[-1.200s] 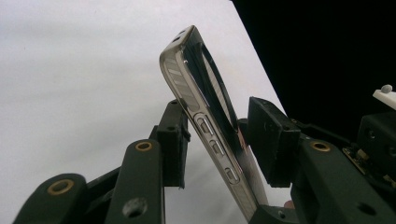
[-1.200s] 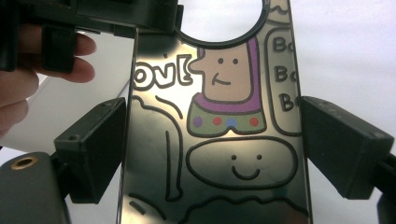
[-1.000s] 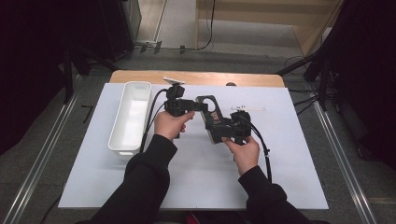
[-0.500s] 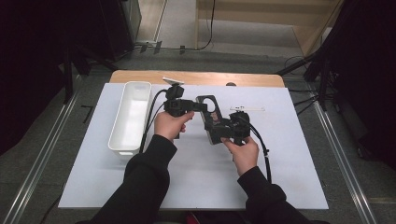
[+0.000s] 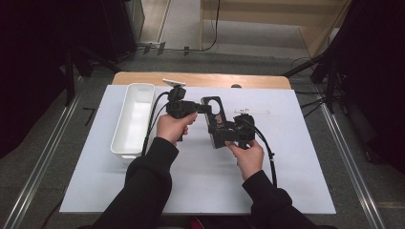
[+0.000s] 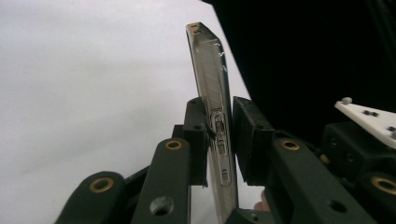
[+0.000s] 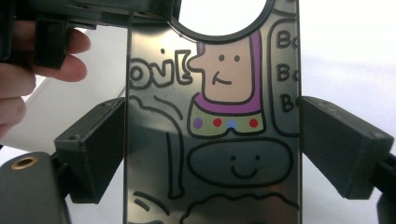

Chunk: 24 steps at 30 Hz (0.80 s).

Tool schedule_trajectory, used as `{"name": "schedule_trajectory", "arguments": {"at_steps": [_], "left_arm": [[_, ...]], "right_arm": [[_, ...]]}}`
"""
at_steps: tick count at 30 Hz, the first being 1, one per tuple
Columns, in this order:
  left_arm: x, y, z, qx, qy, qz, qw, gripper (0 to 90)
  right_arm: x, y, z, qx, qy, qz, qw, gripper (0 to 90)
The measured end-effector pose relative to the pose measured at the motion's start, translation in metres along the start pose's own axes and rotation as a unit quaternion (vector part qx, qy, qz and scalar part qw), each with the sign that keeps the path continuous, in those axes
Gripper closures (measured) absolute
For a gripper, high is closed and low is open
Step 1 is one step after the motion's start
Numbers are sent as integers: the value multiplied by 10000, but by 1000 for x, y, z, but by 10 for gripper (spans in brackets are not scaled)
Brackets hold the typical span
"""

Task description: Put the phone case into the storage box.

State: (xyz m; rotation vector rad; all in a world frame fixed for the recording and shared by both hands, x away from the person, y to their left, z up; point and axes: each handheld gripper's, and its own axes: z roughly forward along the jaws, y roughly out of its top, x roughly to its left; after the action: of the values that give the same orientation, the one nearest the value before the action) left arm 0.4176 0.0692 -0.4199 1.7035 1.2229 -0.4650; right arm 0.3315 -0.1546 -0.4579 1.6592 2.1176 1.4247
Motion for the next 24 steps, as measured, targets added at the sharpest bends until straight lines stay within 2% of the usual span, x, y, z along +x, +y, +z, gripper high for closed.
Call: {"name": "schedule_trajectory", "arguments": {"at_steps": [16,24], "left_arm": [[-2,0,-1,-71,-268,29,9996,792],[-2,0,-3,-55,-334,16,9994,796]], "right_arm": [[2,1,-2,-46,4,3,10000,105],[1,1,-1,-49,74,-37,10000,104]]}}
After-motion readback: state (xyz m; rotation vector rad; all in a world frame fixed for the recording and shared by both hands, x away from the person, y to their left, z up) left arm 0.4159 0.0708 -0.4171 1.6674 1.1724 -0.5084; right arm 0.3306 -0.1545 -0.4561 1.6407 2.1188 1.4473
